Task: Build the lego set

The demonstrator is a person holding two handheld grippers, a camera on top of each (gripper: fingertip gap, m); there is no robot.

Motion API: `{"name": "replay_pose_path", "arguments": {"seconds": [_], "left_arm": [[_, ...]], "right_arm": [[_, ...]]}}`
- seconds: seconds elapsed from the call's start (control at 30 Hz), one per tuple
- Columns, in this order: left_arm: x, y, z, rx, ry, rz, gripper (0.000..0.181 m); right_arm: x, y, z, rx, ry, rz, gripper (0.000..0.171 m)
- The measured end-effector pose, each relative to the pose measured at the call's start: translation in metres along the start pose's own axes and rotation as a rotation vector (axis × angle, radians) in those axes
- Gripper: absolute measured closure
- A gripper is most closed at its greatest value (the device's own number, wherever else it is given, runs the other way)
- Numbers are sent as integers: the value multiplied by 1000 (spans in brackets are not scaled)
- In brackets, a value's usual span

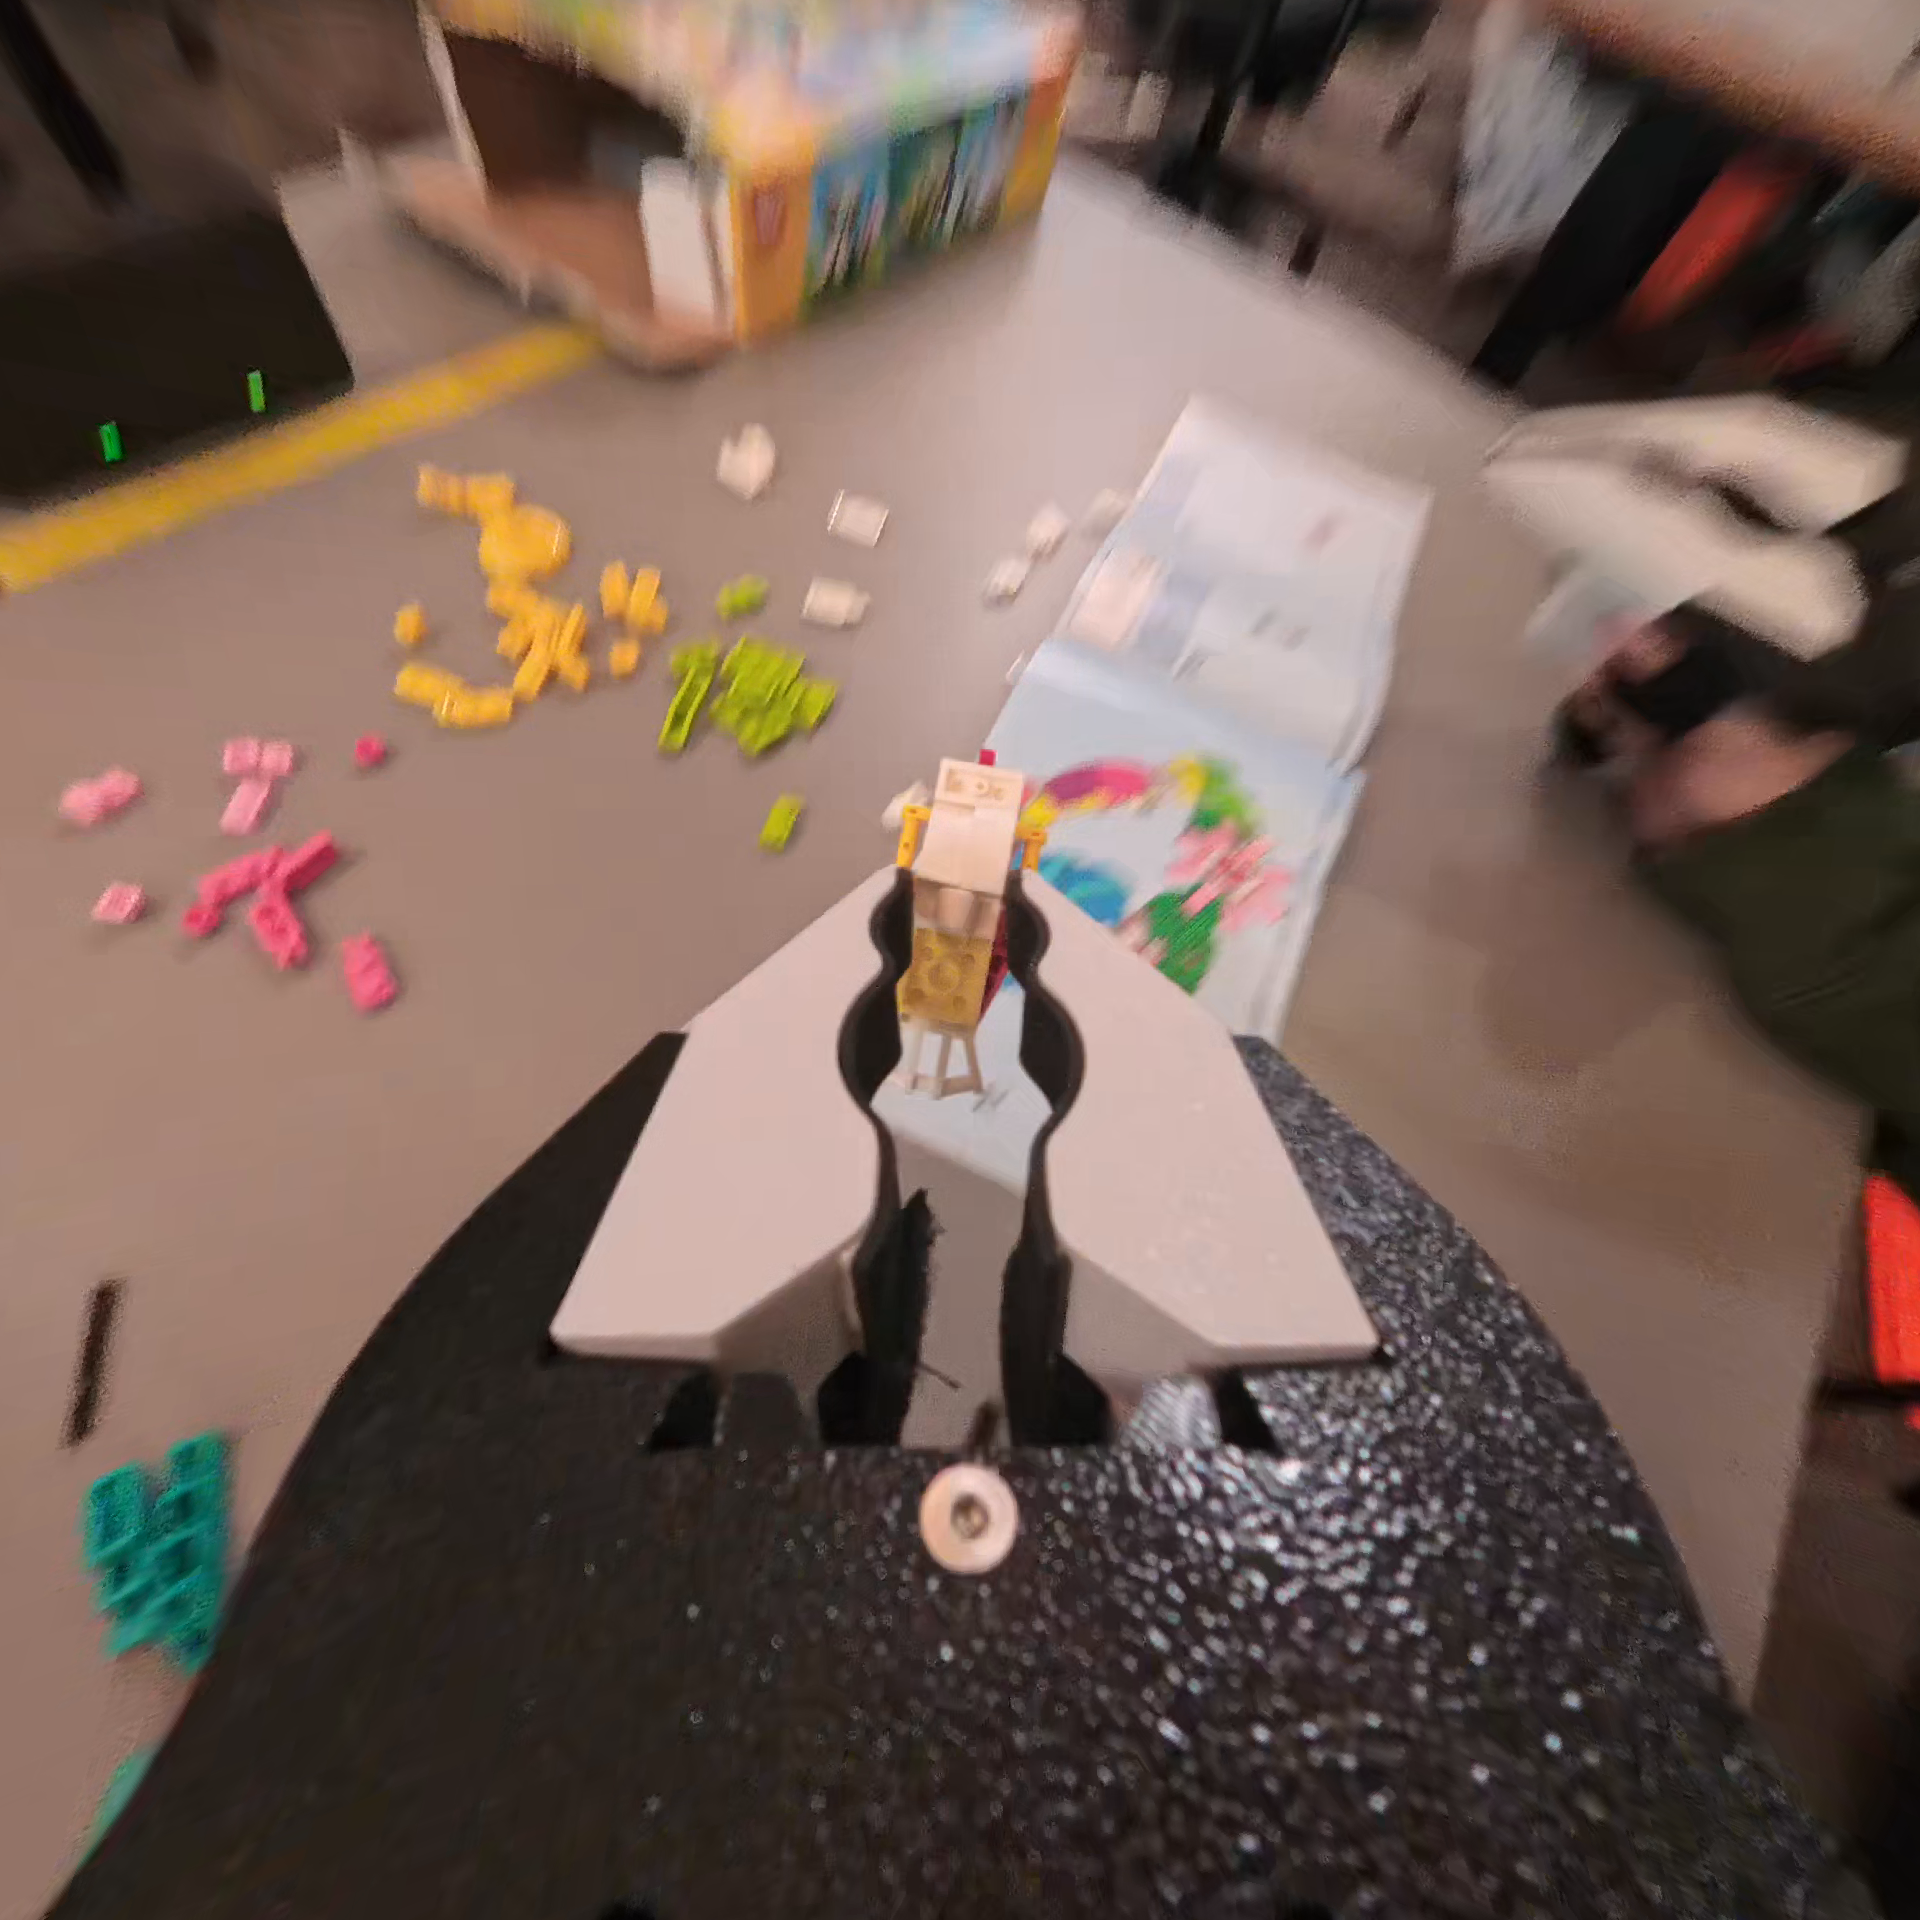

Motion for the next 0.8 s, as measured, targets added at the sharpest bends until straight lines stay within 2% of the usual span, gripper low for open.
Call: {"name": "replay_pose_path", "arguments": {"seconds": [0.17,0.23,0.3,0.4,0.47,0.63,0.8], "left_arm": [[57,-66,-48,186,-507,275,166],[80,-83,-60,315,-676,413,166],[99,-94,-67,432,-809,533,166],[107,-101,-68,493,-897,559,166],[112,-104,-69,508,-942,562,166],[122,-107,-68,522,-1019,548,166],[125,-113,-67,550,-1049,573,166]], "right_arm": [[-3,9,-5,13,-24,-47,164],[-3,23,-25,-10,-127,-117,158],[-1,51,-63,1,-255,-229,150],[7,110,-125,109,-401,-420,142],[11,137,-150,145,-425,-456,141],[6,157,-162,153,-355,-385,142],[6,160,-163,166,-344,-330,151]]}}
Point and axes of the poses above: each gripper's, where its closed fingertips meet, x back along the fingers, z out of its underside, y = z × x across the jaws, the point moved 2 cm from there along x, back along the fingers, and after that the axes turned 7 degrees about -z, right-handed, at the moved point
